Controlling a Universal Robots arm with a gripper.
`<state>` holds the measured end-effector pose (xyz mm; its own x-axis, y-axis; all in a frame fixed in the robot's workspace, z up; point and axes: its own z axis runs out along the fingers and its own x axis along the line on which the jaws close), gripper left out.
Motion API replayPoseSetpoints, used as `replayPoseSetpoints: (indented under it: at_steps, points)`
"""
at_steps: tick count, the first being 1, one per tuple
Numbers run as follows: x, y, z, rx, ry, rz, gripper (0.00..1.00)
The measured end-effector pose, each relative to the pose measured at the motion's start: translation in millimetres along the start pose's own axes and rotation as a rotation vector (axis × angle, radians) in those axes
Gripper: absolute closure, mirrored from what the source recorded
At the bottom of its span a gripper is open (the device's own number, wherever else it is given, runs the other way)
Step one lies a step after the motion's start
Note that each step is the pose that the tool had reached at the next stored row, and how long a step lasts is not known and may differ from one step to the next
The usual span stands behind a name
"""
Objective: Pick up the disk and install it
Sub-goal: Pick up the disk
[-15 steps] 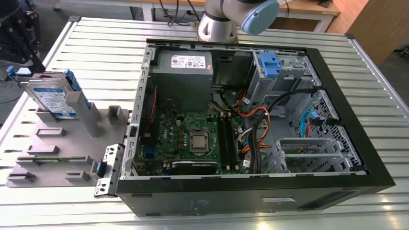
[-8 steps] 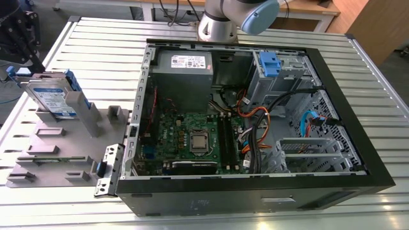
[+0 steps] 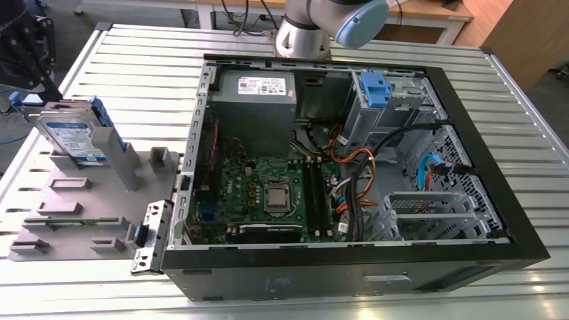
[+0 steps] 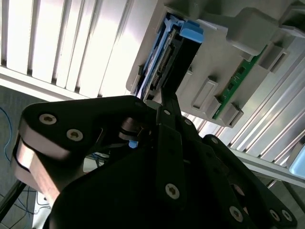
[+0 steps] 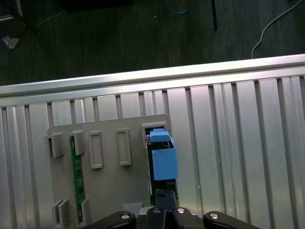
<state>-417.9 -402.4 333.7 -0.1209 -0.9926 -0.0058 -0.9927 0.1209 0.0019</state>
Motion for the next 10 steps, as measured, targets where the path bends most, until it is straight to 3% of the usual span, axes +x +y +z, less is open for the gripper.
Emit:
replayPoseSetpoints:
  at_steps: [10]
  points:
    - [4.5, -0.5, 0.2, 0.0000, 0.0002, 0.000, 0.89]
